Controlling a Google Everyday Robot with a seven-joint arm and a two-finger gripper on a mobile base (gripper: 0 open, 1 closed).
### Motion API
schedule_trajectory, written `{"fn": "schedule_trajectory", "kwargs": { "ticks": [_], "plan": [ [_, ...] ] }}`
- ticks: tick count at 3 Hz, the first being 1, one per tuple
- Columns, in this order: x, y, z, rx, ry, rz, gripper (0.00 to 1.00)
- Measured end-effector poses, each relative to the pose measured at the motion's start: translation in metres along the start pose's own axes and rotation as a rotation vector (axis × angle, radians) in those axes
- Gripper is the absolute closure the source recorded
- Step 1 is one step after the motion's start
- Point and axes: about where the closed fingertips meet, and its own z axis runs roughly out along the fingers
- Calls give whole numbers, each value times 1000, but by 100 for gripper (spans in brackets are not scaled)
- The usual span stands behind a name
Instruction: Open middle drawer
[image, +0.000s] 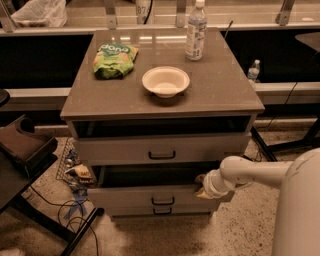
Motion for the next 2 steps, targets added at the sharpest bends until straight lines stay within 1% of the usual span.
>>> {"fn": "schedule_trajectory", "kwargs": {
  "ticks": [1,2],
  "plan": [
    [-2,-1,-5,0,0,0,100],
    [-2,-1,-5,0,0,0,100]
  ]
}}
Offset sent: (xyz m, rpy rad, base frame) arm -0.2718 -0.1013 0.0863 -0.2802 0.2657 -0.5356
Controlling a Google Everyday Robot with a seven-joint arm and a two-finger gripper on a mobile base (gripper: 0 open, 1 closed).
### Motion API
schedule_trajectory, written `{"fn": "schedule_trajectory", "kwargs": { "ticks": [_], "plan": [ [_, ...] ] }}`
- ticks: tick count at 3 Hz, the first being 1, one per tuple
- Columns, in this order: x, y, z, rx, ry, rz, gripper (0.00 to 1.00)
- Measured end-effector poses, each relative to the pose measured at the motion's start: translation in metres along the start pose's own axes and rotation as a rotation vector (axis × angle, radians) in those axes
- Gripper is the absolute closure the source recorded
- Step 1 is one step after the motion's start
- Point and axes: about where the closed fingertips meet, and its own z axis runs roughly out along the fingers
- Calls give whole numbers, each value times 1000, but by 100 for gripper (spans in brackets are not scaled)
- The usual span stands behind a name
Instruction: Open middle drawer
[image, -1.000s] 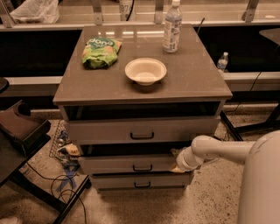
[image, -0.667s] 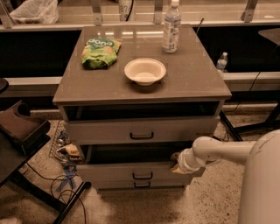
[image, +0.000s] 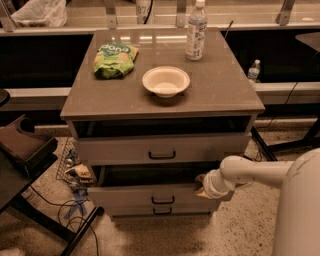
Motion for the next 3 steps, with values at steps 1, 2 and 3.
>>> {"fn": "schedule_trajectory", "kwargs": {
  "ticks": [1,2,3],
  "plan": [
    [5,20,-13,-6,34,31,100],
    [5,19,-13,-6,34,31,100],
    [4,19,-15,-6,34,31,100]
  ]
}}
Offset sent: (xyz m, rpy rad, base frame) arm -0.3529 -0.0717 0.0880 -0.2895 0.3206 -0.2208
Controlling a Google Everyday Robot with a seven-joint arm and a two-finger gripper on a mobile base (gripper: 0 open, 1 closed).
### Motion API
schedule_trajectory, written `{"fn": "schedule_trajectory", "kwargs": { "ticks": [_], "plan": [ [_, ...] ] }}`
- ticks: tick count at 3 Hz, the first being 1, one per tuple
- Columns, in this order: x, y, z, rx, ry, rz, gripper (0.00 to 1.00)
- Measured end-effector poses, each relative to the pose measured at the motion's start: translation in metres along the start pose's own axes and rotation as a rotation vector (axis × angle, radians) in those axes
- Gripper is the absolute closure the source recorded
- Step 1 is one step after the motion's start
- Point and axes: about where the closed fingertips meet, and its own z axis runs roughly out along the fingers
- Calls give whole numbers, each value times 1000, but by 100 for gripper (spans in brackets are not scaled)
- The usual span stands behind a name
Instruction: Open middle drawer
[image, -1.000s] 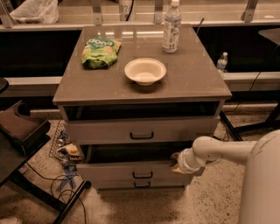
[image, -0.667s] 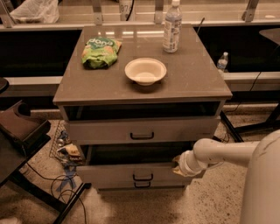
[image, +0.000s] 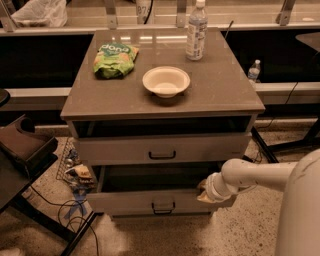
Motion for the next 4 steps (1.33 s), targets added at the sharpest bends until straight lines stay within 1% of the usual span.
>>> {"fn": "schedule_trajectory", "kwargs": {
  "ticks": [1,2,3,4],
  "plan": [
    [5,19,-10,-12,15,17,100],
    [5,18,-10,-12,15,17,100],
    [11,43,-20,-25,24,42,100],
    [11,43,-20,-25,24,43,100]
  ]
}}
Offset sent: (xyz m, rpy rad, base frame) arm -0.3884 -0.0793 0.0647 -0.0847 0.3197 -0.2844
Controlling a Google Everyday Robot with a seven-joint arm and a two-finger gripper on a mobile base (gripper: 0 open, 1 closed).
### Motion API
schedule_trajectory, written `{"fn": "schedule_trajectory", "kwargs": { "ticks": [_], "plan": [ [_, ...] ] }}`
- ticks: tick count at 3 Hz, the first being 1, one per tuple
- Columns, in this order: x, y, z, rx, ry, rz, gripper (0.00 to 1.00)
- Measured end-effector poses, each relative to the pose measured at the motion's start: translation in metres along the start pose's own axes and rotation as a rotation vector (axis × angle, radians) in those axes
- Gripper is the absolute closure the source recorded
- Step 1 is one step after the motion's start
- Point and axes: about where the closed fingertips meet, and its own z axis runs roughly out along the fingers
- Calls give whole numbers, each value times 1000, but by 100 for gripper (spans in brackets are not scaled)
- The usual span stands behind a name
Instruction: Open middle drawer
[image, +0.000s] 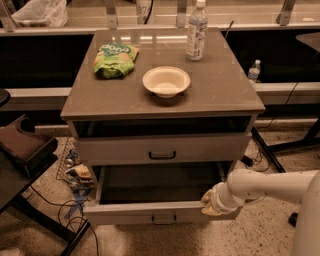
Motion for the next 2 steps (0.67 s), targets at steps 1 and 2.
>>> {"fn": "schedule_trajectory", "kwargs": {
  "ticks": [1,2],
  "plan": [
    [7,23,-7,-10,1,26,100],
    [8,27,-8,-11,1,32,100]
  ]
}}
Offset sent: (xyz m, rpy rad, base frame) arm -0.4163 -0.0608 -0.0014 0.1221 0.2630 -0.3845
